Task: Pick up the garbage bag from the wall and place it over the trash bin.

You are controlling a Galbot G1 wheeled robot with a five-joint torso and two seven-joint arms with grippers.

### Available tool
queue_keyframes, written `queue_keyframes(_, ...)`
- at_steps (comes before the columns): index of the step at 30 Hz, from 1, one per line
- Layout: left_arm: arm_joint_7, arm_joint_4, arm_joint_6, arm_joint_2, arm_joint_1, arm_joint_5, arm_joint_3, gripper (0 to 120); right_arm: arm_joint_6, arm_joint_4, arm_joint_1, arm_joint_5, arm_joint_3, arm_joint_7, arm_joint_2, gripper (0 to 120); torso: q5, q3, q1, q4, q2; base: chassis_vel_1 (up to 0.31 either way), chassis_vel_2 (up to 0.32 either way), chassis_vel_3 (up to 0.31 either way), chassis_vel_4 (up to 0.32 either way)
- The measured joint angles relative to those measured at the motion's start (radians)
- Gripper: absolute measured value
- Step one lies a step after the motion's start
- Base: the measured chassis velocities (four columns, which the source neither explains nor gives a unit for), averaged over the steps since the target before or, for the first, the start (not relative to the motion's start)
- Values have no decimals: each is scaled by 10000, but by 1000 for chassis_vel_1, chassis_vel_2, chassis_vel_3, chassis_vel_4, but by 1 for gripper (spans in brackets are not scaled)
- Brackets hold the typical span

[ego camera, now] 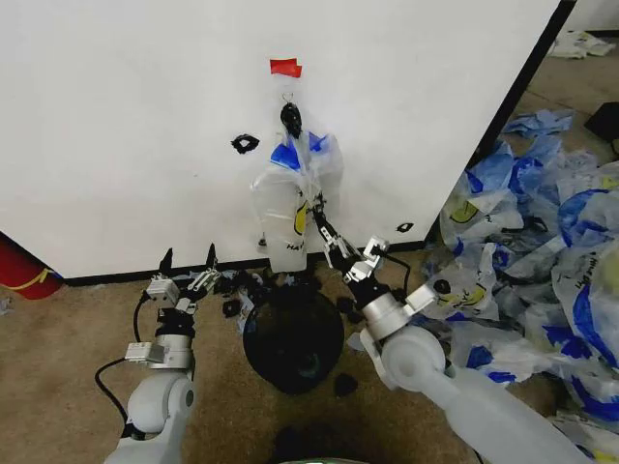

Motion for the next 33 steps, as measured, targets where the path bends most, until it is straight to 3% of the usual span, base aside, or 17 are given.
queue_keyframes(13,19,55,-106,22,8,6,68,100,360,355,-1240,-653,358,-122,-297,0,0,0,0,0,0,0,0,0,0)
queue_keyframes(33,37,22,-176,84,81,3,94,100,855,792,-2066,-1225,575,-54,-596,0,0,0,0,0,0,0,0,0,0)
